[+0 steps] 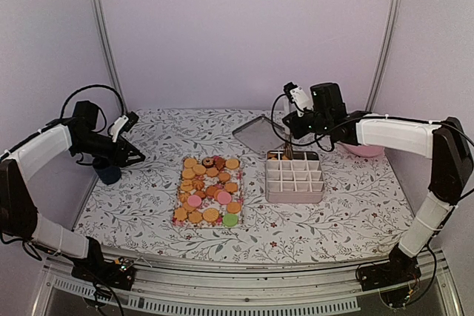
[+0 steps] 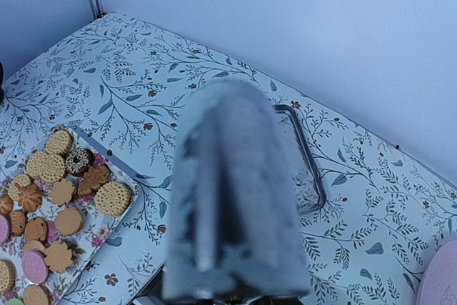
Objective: Pack the cookies
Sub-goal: Adjust the fake cookies in the empty pocket of the box, then pick up the fake cookies from the plate.
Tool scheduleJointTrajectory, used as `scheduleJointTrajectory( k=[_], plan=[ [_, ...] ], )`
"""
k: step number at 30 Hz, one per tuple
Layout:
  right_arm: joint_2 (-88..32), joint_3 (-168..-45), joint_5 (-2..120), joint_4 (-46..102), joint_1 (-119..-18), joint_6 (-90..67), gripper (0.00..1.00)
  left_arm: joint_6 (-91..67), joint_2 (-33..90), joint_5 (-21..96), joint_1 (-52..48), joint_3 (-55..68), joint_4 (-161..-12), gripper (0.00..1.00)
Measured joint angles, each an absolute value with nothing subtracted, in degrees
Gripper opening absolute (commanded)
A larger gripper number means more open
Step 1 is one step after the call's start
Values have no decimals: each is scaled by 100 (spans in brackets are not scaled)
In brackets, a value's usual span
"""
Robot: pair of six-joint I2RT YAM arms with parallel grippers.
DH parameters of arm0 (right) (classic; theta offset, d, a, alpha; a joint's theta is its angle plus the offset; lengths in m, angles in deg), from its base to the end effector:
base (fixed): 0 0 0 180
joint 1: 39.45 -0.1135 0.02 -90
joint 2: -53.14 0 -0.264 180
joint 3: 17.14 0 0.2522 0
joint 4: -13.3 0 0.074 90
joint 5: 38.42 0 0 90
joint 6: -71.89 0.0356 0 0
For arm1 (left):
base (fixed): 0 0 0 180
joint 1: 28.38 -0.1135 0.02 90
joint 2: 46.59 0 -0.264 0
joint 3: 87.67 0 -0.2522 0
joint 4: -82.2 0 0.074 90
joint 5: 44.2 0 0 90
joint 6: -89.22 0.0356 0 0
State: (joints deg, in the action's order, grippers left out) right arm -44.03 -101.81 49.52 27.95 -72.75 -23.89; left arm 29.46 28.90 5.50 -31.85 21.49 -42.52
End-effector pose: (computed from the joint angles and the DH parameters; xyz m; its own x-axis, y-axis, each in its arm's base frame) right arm 0.3322 0.2167 0.2708 -0.3269 -0.3351 -0.8836 -0.5577 0.8233 -0.1059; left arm 0.2568 -0.0075 0.2611 -0.6066 0.3480 -0.7148 0.6746 0.7010 -0.2312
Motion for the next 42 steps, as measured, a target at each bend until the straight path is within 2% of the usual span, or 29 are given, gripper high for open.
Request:
scheduleJointTrajectory(
  k=[10,11,18,20,23,30,39,40,42],
  plan=[
    [-3992,-10422,4961,2913,-7535,-2371,18,2944,2890,546,-3185,2149,-4252,49],
    [-3968,-10442,4963,2911,-7603,-2369,23,2942,2890,546,-3185,2149,-4252,49],
    [-3771,-10487,4976,2515,-8471,-2146,32,2920,2890,555,-3185,2149,-4254,53],
    [-3841,-10490,4976,2413,-8713,-2054,34,2918,2890,561,-3185,2149,-4254,55],
    [-4114,-10573,4996,2235,-9037,-1906,37,2926,2890,587,-3185,2149,-4248,62],
    [-5056,-10861,5142,2054,-9614,-1519,38,2968,2890,660,-3191,2149,-4182,65],
    [-5473,-11121,5216,2006,-9909,-1335,40,2990,2885,723,-3193,2149,-4169,67],
    [-5473,-11121,5221,2006,-9918,-1316,40,2992,2885,732,-3193,2152,-4167,68],
    [-5484,-11134,5232,1995,-9944,-1292,41,3009,2885,736,-3193,2152,-4169,77]
  ],
)
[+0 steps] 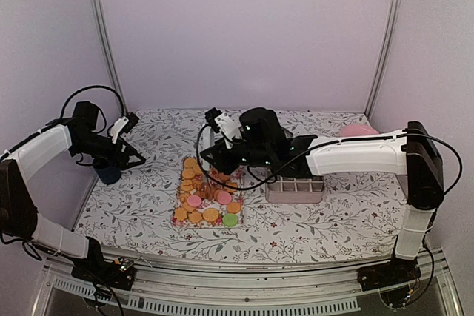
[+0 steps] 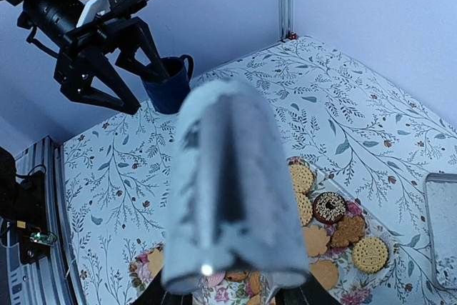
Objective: Pack the cookies
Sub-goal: Pick up the fake cookies from the plate.
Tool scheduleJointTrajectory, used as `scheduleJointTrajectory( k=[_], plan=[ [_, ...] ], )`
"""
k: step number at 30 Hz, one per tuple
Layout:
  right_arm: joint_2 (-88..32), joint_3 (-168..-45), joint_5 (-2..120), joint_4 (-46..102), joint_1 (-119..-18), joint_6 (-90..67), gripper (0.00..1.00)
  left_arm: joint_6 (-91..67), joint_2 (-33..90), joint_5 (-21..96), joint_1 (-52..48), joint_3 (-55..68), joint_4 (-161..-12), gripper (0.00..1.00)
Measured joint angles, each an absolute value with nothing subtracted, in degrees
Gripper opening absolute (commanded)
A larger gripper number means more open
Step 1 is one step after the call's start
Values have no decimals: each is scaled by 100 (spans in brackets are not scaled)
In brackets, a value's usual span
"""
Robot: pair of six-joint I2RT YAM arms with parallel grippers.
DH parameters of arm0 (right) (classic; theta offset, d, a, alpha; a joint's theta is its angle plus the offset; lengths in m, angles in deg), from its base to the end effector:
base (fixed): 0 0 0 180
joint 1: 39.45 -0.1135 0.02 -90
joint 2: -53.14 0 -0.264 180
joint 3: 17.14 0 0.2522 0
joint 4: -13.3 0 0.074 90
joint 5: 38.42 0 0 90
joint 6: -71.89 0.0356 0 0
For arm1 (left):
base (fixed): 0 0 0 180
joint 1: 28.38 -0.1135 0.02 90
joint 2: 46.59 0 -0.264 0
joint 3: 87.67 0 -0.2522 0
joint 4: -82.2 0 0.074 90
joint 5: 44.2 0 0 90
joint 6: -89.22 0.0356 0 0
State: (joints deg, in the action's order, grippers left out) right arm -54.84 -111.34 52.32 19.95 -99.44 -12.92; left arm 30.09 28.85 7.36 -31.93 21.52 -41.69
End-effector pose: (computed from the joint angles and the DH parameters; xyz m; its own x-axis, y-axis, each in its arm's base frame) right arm 0.2242 0.3892 0.2663 -0.2527 -0.2567 -0.9328 -0.8526 0.5150 0.0893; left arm 0.2557 -0.0063 0.2598 -0.6167 0.3644 -0.6978 0.6655 0.7149 -0.2148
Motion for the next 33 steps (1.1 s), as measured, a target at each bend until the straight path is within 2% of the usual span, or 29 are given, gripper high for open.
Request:
scheduleJointTrajectory(
  k=[3,6,9,22,24,29,33],
  plan=[
    [-5585,-11298,5271,1973,-9974,-1285,42,3031,2885,754,-3193,2152,-4165,86],
    [-5745,-11499,5350,1903,-10014,-1274,43,3025,2885,778,-3193,2152,-4160,89],
    [-5884,-11615,5402,1853,-10071,-1263,44,3025,2883,808,-3193,2152,-4160,98],
    [-6413,-12068,5465,1711,-10108,-1228,44,2909,2789,1186,-3193,2152,-4265,99],
    [-6451,-12149,5402,1702,-10105,-1265,41,2909,2789,1208,-3193,2156,-4283,99],
    [-6481,-12302,5341,1663,-10075,-1316,25,2918,2765,1258,-3196,2232,-4291,99],
    [-6481,-12317,5347,1663,-10049,-1324,17,2924,2697,1293,-3196,2267,-4291,99]
  ],
)
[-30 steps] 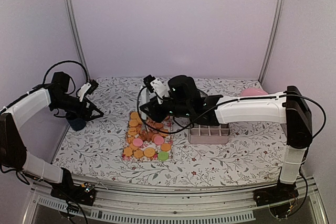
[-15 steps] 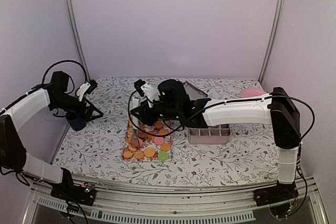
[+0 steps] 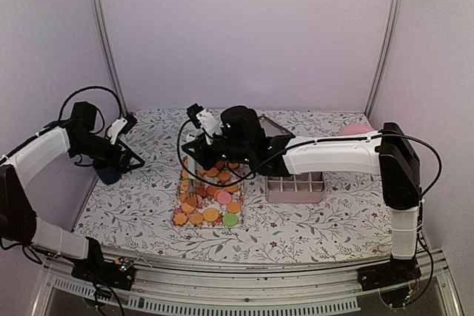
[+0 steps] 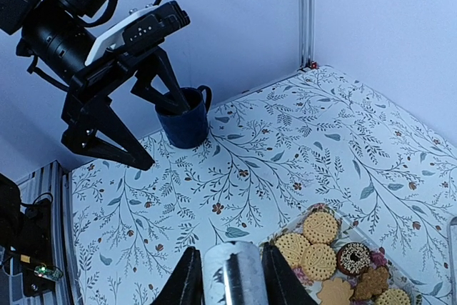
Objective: Pack the cookies
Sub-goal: Pick up the fake cookies from the plate.
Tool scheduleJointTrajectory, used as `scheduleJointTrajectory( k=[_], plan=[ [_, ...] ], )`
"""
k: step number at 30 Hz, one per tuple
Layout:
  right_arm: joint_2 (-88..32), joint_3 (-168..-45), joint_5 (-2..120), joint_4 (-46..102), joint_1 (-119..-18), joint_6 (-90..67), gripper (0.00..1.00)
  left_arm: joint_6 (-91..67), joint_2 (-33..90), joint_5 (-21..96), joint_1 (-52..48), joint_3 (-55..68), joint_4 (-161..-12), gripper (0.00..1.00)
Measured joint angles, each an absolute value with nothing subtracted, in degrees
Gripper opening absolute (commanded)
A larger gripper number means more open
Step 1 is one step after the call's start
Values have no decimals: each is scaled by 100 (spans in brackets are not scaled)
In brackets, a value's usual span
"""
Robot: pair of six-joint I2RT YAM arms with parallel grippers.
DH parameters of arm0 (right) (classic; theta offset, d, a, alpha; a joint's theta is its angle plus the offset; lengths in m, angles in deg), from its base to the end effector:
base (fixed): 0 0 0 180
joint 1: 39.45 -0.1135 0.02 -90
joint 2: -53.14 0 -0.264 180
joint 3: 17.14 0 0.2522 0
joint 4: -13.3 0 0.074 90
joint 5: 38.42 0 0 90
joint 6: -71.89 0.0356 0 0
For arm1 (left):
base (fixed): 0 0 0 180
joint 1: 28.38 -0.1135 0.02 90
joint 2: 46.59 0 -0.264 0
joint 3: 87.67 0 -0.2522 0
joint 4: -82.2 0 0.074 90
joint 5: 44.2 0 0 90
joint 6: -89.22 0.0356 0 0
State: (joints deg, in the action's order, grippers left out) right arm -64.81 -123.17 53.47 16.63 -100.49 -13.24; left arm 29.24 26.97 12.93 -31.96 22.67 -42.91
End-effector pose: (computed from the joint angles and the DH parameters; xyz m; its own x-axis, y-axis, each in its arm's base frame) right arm 0.2392 0.4347 0.2658 -0.2024 -0.1906 -0.9606 -0.8759 0.4740 0.0905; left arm 0.2515 -0.0036 0.2607 -0.6249 0.3819 -0.6809 0.6247 0.7677 -0.1427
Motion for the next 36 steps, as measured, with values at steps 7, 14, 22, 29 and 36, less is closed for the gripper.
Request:
scheduleJointTrajectory(
  k=[7,14,22,29,36],
  plan=[
    [-6481,-12317,5334,1665,-10029,-1342,14,2946,2682,1296,-3196,2316,-4294,99],
    [-6461,-12317,5236,1656,-9959,-1447,14,2946,2682,1287,-3196,2316,-4291,99],
    [-6459,-12372,5039,1595,-9813,-1578,12,2970,2680,1289,-3196,2320,-4285,99],
    [-6197,-12332,4965,1630,-9690,-1650,11,2996,2678,1291,-3196,2324,-4280,99],
    [-4813,-11526,4731,1551,-9220,-1853,10,3014,2678,1285,-3196,2324,-4280,99]
  ],
)
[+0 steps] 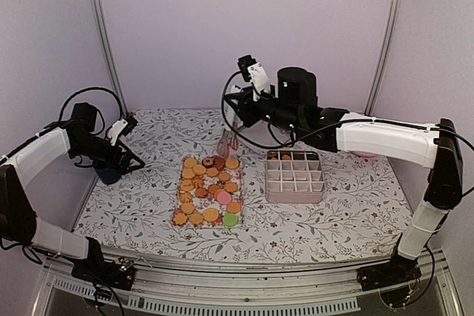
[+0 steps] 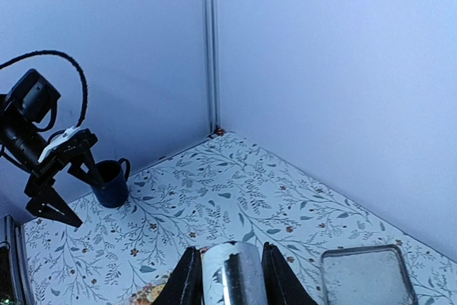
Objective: Pack the cookies
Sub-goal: Pick up the fake cookies from the plate, then place the fake cookies in the empty pocket of the box.
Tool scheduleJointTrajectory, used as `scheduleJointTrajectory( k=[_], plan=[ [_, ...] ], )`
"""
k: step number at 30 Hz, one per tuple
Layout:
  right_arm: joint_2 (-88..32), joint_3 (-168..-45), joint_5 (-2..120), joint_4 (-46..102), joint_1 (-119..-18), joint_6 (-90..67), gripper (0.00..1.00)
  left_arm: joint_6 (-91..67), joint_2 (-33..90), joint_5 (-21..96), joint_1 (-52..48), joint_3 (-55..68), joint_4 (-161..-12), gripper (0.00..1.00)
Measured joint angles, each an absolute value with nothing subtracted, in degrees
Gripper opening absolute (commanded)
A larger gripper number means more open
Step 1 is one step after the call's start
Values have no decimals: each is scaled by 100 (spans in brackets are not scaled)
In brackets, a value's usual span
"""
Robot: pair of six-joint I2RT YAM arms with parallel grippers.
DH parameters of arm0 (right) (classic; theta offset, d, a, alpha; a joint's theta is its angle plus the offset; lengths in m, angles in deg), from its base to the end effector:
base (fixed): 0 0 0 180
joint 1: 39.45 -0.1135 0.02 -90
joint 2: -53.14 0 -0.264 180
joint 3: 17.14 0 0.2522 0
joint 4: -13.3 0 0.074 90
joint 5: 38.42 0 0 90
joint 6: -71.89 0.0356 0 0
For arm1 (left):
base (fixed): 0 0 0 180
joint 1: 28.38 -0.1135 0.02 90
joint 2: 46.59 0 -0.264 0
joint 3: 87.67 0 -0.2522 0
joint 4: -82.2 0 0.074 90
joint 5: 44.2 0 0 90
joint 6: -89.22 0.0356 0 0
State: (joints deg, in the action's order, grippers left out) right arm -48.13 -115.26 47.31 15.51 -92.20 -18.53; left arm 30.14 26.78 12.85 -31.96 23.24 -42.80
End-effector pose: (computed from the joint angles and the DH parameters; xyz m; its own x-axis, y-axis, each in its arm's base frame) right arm 0.2639 0.3426 0.3483 -0.0511 -0.0792 -0.9955 -0.7493 0.6621 -0.0143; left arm 0.2497 -0.0038 0.2583 -0.6205 0.3932 -0.6785 0.6338 0.7610 -0.1386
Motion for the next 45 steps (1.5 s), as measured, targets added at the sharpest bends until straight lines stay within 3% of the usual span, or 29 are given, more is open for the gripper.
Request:
scheduleJointTrajectory(
  k=[12,33,38,45],
  plan=[
    [-3034,-9668,4154,1606,-7791,-2216,9,3012,2678,1278,-3200,2324,-4274,98],
    [-3054,-9305,3942,1678,-7535,-2502,13,3014,2678,1219,-3200,2324,-4274,98],
    [-3192,-9305,3938,1678,-7496,-2500,18,3012,2678,1193,-3200,2324,-4274,97],
    [-3316,-9305,3929,1674,-7489,-2502,32,3014,2678,1193,-3200,2324,-4274,97]
  ],
)
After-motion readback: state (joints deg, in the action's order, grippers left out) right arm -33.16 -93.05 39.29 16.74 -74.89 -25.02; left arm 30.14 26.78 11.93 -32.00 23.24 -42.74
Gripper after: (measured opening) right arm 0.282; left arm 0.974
